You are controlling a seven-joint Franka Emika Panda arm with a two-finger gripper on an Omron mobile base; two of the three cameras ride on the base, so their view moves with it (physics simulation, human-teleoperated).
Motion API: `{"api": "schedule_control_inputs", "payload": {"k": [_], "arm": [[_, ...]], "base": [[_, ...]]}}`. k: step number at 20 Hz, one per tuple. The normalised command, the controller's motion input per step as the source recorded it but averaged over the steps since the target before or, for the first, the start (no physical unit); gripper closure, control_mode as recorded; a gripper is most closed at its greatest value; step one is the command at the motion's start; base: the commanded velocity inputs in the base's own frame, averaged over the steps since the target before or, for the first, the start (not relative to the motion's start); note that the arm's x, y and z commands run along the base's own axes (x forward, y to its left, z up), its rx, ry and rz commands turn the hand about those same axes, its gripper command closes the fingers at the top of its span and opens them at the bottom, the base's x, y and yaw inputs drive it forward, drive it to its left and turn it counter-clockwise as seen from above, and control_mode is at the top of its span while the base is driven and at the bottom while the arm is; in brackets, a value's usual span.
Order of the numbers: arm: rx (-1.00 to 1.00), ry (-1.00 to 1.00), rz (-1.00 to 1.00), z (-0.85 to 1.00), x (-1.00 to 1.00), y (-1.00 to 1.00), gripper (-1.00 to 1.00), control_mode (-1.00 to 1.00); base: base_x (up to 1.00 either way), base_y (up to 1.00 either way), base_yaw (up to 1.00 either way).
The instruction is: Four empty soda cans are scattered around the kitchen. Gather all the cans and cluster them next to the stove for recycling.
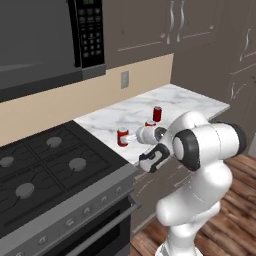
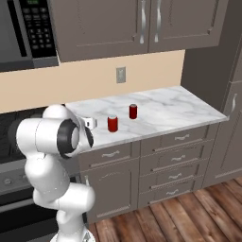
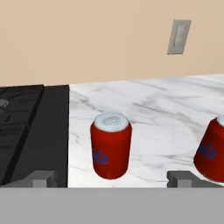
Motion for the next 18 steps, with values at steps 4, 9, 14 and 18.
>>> {"api": "schedule_control_inputs", "payload": {"k": [4, 9, 14, 18], "arm": [[-0.08, 0.38, 0.0, 0.2, 0.08, 0.0, -1.0, -1.0], [-0.09, 0.33, 0.0, 0.03, 0.02, 0.0, -1.0, -1.0], [-0.03, 0.1, 0.0, 0.09, 0.0, -0.14, -1.0, -1.0], [0.0, 0.0, 0.0, 0.28, 0.0, -0.36, -1.0, -1.0]], "base": [[0.0, 0.0, 0.0], [0.0, 0.0, 0.0], [0.0, 0.0, 0.0], [0.0, 0.0, 0.0]]}}
